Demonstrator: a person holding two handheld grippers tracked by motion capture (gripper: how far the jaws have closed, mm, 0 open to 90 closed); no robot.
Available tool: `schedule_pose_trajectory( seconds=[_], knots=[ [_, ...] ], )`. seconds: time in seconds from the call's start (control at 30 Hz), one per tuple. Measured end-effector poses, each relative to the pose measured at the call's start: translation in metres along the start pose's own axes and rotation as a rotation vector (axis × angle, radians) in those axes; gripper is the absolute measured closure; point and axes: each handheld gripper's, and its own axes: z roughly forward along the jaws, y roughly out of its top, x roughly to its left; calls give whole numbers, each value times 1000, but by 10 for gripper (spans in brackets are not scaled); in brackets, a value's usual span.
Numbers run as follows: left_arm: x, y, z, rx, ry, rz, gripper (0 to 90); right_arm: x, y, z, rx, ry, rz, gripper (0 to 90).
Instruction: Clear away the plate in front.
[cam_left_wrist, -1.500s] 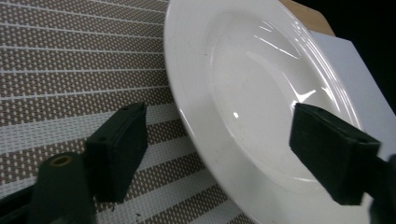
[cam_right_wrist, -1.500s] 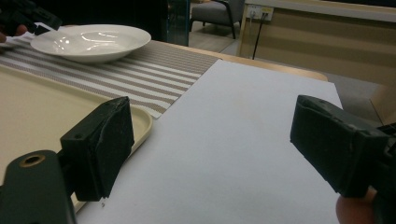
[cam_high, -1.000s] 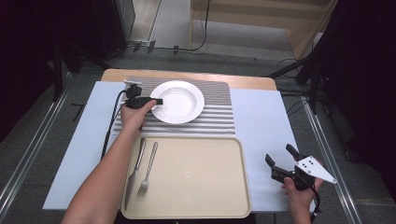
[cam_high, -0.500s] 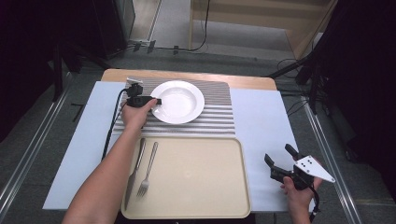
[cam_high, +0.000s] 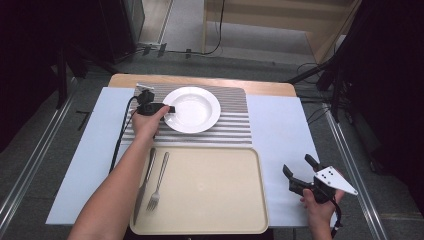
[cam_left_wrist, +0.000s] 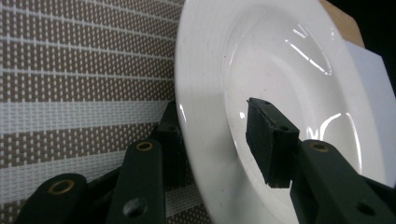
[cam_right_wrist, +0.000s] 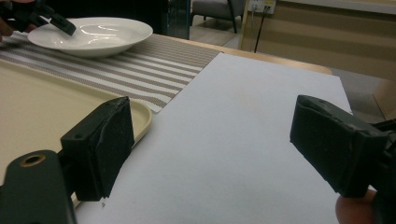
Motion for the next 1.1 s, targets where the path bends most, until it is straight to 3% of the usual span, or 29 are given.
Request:
schedule_pose_trajectory(
  seconds=[0.5,0.57,0.7,0.9,1.1],
  knots=[
    [-1,-2,0,-9,30,18,648,0,-1,1,6,-3,-5,140],
    [1,-3,-1,-22,2,-11,658,0,-1,1,8,-4,-6,140],
    [1,-3,-3,-37,-23,-18,680,-1,-1,1,10,-6,2,140],
    [-3,-2,-7,-73,-117,-54,749,0,-1,1,7,-5,-4,140],
    [-11,-2,-12,-82,-136,-52,792,2,-1,1,10,-3,-6,140]
  ],
)
